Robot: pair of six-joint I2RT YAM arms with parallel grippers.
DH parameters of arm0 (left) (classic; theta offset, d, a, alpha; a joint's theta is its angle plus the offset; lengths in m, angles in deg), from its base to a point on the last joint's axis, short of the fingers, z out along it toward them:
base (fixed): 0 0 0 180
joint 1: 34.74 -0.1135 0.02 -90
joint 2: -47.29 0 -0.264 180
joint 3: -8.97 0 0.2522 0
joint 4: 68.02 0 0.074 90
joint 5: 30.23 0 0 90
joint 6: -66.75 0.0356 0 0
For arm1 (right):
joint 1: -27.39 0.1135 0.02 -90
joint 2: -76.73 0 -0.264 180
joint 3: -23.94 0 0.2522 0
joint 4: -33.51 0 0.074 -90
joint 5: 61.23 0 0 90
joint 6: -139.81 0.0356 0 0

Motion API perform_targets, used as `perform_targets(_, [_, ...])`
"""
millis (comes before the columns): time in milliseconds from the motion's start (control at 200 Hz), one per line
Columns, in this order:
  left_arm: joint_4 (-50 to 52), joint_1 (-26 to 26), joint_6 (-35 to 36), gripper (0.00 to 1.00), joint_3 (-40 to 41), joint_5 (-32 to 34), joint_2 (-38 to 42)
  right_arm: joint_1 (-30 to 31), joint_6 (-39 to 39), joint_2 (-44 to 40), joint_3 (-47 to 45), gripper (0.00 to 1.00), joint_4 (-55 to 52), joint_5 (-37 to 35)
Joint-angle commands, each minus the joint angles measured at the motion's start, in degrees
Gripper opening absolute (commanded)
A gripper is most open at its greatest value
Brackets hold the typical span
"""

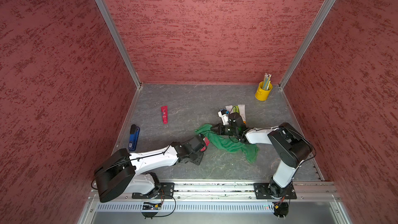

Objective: Wipe the surface of the toothpaste tube
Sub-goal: Wipe the dirt from the toothpaste tube.

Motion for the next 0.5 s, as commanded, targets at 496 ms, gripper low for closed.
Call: perform_targets(496, [-1.4,0.1,0.6,0.02,-0.3,0.1,-0.1,15.8,9.6,4.4,-6.6,0.00,12.3,12.8])
